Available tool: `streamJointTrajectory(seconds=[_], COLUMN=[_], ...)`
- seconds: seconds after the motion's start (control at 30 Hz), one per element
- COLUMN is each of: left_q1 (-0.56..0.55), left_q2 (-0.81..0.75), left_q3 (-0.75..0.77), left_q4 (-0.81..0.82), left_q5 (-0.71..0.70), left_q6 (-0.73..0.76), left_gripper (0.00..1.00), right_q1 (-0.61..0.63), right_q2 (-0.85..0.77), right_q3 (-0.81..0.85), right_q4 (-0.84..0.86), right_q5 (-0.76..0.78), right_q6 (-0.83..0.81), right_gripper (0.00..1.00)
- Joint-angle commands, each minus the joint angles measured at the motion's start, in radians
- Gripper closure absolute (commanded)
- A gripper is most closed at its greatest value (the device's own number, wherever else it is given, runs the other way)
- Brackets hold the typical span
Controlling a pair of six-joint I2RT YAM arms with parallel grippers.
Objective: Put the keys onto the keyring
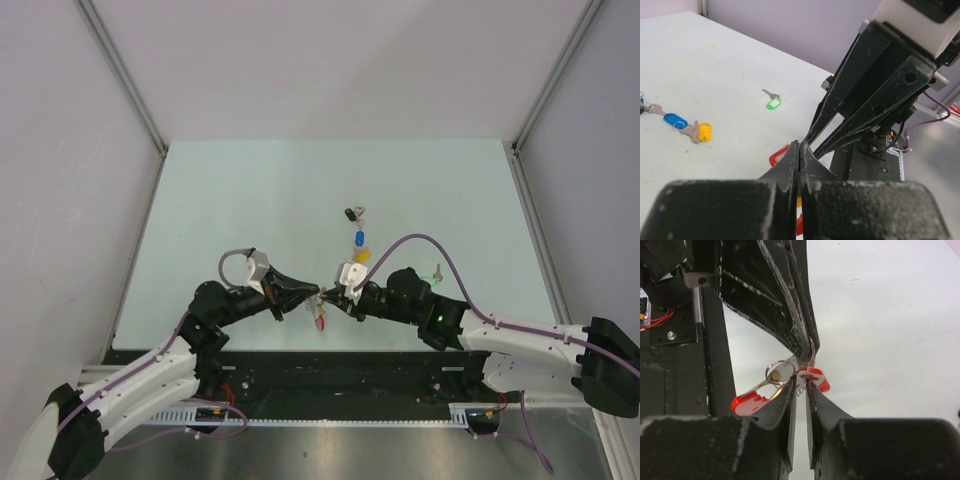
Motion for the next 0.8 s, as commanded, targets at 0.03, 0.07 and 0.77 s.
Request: streamJointTrajectory(seconds=[0.03, 0.07, 0.77], left_q1=[-0.007, -0.007, -0.007], left_q2=[-0.019, -0.017, 0.008], left_q3=[0.025, 0.026, 0.169], left_q4=[0.092, 0.090, -0.223], left_q5=[-0.001, -0.001, 0.137], left_q6=[-0.008, -0.006, 0.185], left_gripper=[1.00, 1.00, 1.00], right_q1=[0.013, 0.011, -0.026], right_q2=[-0.005, -0.006, -0.138], right_q3=[-0.008, -0.008, -0.002], right_q4=[0.025, 0.026, -0.072], right_q5=[-0.002, -0.001, -0.084], right_q6=[0.020, 0.022, -0.036], right_gripper=[0.78, 0.77, 0.55])
